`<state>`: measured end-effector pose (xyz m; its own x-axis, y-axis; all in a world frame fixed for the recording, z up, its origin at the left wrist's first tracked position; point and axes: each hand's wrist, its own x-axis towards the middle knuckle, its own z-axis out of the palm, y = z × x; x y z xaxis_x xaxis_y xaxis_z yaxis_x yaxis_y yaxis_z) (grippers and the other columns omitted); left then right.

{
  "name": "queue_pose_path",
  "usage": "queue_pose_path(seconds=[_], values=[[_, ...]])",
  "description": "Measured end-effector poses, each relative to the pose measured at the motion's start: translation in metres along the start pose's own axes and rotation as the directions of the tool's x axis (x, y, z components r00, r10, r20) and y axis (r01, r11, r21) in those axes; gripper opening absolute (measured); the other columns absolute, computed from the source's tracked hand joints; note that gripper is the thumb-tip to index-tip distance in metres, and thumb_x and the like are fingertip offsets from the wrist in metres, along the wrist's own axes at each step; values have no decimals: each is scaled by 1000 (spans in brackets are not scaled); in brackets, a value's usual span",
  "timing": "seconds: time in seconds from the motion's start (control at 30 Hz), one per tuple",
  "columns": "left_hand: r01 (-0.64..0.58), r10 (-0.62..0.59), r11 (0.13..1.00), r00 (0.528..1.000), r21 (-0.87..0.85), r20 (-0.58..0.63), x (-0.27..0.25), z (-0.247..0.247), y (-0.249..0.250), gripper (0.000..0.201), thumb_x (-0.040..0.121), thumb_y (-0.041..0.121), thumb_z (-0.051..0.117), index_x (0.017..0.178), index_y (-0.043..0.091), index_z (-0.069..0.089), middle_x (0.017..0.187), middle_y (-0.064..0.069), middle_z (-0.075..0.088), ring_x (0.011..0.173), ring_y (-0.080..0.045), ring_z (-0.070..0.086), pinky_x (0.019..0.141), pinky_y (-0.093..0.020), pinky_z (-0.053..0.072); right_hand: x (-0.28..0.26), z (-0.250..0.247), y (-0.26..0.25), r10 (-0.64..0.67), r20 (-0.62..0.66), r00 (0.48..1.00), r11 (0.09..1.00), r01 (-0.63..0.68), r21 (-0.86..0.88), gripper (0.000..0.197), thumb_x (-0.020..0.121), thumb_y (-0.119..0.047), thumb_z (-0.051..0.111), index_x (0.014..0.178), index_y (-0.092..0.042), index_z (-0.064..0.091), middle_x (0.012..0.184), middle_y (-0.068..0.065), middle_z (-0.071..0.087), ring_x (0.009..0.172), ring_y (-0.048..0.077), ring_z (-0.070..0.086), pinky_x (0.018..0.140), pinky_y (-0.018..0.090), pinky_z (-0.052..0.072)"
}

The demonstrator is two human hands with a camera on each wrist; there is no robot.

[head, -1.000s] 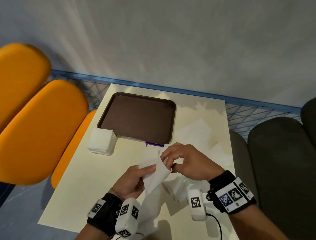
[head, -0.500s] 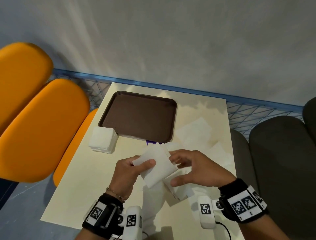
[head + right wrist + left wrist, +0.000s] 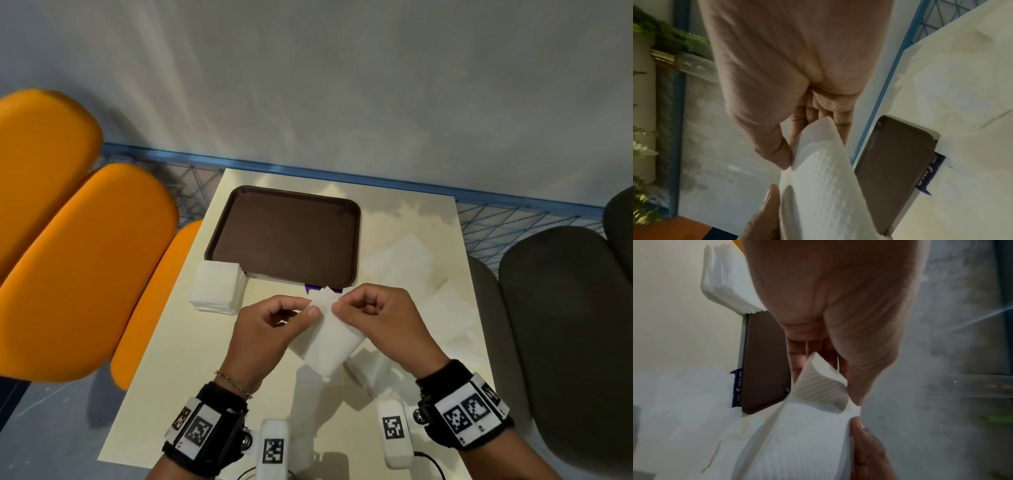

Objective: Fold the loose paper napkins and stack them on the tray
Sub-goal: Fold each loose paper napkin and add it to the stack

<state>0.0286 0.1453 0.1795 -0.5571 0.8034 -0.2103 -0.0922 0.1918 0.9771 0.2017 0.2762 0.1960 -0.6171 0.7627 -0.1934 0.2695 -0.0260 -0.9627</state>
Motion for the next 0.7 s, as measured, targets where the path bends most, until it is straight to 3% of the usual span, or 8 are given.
queue_pose_path(seconds=[0.13,0.27,0.43,0.57,0.7], values=[[-25,25,1000,1000,-4,-9,2,-8,7,7,84,20,86,91,20,85,92,3,81,90,-19,75,82,-32,62,3,11,-7,-46,-5,999,998,46,-44,7,88,-19,85,85,-20,79,88,-2,79,81,16,72,78,33,58],[-17,10,996,997,-83,-77,1,-12,5,8,79,17,88,86,17,85,88,-1,81,83,-15,75,74,-26,59,2,23,-14,-91,-18,996,996,91,-18,7,90,-18,84,94,-22,81,96,-5,81,90,17,77,82,27,59],[-6,-7,993,994,-118,-113,1,-18,4,13,75,20,91,85,15,84,88,-4,81,85,-26,76,78,-37,62,0,34,-16,-92,-22,996,996,92,16,10,91,-21,84,101,-22,83,101,-6,82,97,14,78,89,29,60],[-16,-7,986,990,-168,-138,1,-20,8,26,69,26,90,91,15,82,82,-2,78,75,-12,70,69,-23,57,2,39,-18,-81,-67,994,993,87,80,16,88,-18,86,103,-22,84,100,-5,82,96,15,78,87,27,58],[-52,39,993,992,-102,-122,2,-21,13,20,80,22,86,100,24,83,88,8,79,78,-2,72,67,-18,56,4,41,-20,-73,-80,994,988,83,129,21,87,-13,85,106,-23,84,102,-4,83,96,16,78,84,24,59]])
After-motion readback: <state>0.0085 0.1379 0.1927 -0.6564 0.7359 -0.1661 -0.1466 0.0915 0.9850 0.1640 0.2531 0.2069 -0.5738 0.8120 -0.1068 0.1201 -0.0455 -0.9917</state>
